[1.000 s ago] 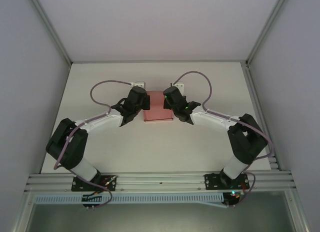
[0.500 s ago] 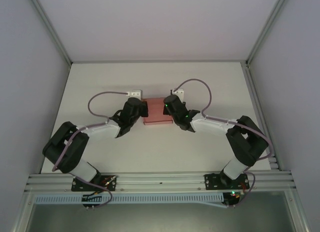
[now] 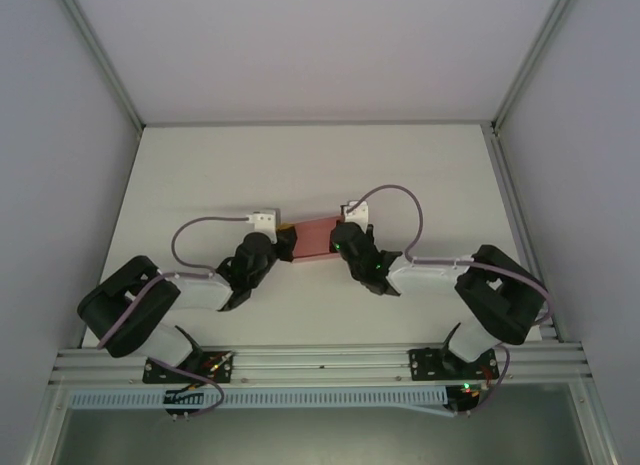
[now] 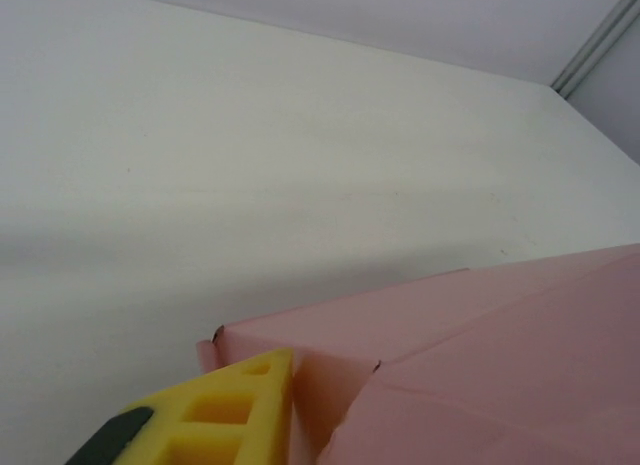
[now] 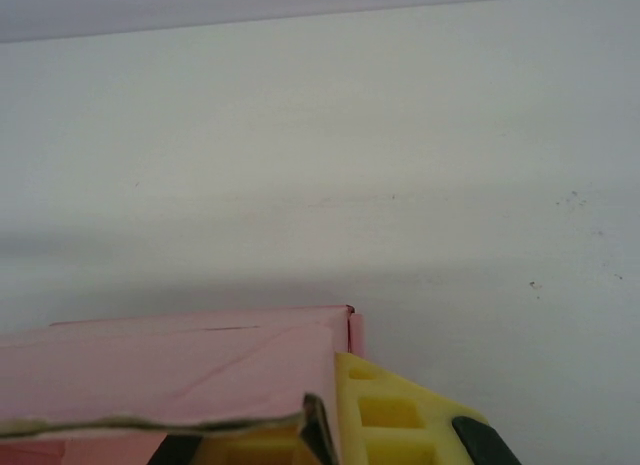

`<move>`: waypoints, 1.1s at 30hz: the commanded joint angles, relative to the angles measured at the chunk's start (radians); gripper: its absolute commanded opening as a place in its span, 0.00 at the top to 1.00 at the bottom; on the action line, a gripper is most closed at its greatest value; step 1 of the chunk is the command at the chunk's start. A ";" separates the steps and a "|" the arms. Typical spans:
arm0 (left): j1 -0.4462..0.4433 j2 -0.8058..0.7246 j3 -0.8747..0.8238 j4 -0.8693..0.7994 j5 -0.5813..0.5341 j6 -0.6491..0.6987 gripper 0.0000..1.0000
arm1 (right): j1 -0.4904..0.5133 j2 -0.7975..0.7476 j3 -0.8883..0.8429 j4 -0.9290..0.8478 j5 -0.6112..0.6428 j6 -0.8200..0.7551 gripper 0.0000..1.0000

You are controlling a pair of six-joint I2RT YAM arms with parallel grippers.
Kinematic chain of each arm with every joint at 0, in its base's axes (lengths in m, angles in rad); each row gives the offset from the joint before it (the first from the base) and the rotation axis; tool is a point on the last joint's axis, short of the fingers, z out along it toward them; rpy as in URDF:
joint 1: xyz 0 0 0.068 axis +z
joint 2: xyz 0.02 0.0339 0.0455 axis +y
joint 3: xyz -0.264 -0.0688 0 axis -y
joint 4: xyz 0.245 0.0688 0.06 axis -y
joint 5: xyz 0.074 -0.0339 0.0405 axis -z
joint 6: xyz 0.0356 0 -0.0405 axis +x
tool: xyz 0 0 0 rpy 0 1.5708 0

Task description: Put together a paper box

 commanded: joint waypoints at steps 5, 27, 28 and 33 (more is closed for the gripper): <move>-0.033 -0.039 -0.045 0.017 0.043 0.006 0.64 | 0.032 -0.045 -0.120 0.011 0.046 -0.055 1.00; -0.022 -0.475 0.198 -0.793 0.034 -0.139 0.00 | 0.087 0.043 -0.059 -0.101 0.089 -0.144 1.00; -0.014 -0.478 0.224 -0.831 0.036 -0.161 0.00 | 0.092 0.043 -0.063 -0.097 0.087 -0.150 1.00; 0.025 -0.462 0.333 -0.977 0.039 -0.209 0.00 | 0.116 0.039 -0.102 -0.061 0.103 -0.186 1.00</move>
